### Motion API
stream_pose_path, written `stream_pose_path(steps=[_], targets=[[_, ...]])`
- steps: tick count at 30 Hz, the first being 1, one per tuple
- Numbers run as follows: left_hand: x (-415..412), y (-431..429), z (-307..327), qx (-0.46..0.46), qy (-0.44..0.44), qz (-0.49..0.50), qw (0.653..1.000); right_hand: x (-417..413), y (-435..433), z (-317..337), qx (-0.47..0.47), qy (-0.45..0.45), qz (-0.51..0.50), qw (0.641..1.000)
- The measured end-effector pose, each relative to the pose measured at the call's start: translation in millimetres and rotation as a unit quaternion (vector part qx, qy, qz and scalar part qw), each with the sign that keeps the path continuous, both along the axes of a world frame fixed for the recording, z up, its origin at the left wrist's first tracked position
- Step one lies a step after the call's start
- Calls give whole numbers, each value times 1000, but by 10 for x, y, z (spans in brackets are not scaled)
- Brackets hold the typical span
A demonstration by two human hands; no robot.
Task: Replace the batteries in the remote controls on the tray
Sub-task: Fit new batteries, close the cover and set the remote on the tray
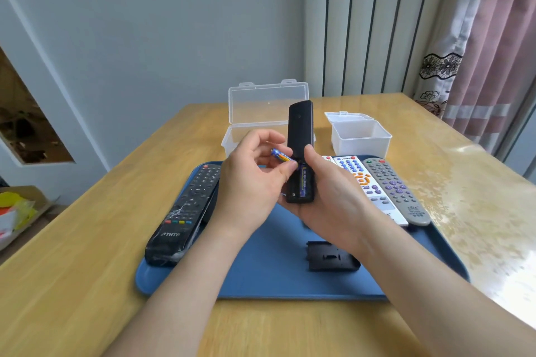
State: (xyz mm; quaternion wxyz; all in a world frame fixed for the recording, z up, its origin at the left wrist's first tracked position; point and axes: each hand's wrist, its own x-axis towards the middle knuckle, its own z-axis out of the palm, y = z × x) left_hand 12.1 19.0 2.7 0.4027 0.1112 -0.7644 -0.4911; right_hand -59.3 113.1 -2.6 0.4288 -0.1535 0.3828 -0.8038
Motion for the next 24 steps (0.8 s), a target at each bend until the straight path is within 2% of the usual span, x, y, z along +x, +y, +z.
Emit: stream_pose_path(steps=[5, 11, 17, 24], targets=[[13, -20, -22, -33, 7, -12, 999, -24, -7, -20, 6, 2, 1, 1000], [-11, 35, -1, -16, 16, 10, 1000, 19, 1, -9, -12, 22, 21, 999], [-18, 33, -15, -98, -17, 44, 994, -49, 27, 34, -32, -2, 17, 999], [-15, -19, -58, -156, -27, 22, 987, -79, 78, 56, -42, -8, 17, 999]])
